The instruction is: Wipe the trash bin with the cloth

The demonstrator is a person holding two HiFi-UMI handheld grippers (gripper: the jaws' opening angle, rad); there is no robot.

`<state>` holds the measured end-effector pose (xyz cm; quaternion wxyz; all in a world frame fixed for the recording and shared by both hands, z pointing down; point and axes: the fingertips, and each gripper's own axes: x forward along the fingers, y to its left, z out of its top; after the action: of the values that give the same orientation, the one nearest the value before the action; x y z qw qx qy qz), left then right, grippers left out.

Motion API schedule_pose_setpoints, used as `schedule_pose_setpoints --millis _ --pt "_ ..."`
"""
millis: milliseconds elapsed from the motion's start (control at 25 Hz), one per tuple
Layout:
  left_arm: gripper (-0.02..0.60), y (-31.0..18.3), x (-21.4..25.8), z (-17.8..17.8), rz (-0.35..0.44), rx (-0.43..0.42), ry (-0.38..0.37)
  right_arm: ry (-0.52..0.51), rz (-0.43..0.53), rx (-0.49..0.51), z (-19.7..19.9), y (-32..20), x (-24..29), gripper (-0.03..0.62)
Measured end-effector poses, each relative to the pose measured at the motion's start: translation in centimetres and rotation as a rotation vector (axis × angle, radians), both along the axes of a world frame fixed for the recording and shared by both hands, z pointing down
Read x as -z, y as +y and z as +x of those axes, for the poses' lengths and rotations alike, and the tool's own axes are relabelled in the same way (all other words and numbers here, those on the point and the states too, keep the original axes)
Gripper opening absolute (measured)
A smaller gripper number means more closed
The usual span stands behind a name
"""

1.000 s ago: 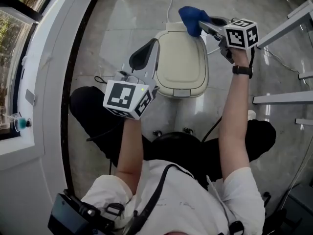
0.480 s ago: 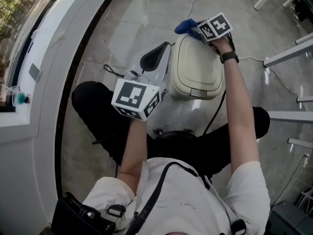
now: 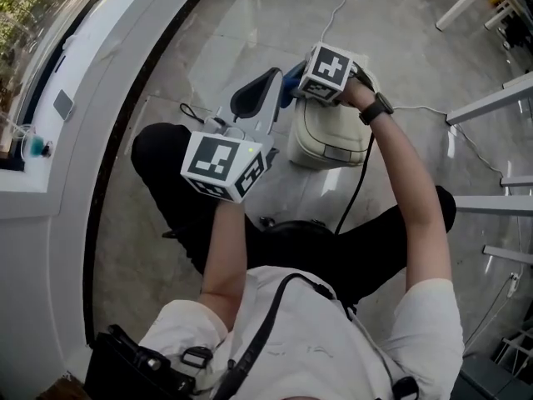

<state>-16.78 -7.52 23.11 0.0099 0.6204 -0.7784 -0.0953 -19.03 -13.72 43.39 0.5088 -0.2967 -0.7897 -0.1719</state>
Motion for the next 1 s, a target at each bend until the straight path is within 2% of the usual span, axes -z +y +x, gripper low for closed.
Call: schedule_pose_setpoints --millis 240,440,560,720,880,1000 --pt "0.000 -0.4 0.3 1.1 0.008 -0.022 -0.008 0.016 -0.096 0.210 8.6 7.1 1.2 0.072" --pt "0.000 -1.4 0.3 1.7 0.020 -0.045 -0.006 0.067 -0.122 0.288 16.1 8.7 1.1 0.072" --pt "0.000 -2.4 -0.2 2.4 0.021 -0.068 0.006 0.072 -0.139 0.264 19.7 7.4 1.2 0.072" --pt "0.000 -4.3 -0.5 3.5 0.017 -0.111 0.020 0.134 -0.158 0.198 23.5 4.1 1.1 0.071" --pt "0.000 -5.9 -0.1 4.0 0.018 -0.153 0.023 0.191 -0.144 0.125 25.4 -0.6 0.2 0.071" --pt "0.000 -6.9 0.4 4.8 0.020 -0.177 0.014 0.195 -0.160 0.019 25.7 -5.0 0.2 0.072"
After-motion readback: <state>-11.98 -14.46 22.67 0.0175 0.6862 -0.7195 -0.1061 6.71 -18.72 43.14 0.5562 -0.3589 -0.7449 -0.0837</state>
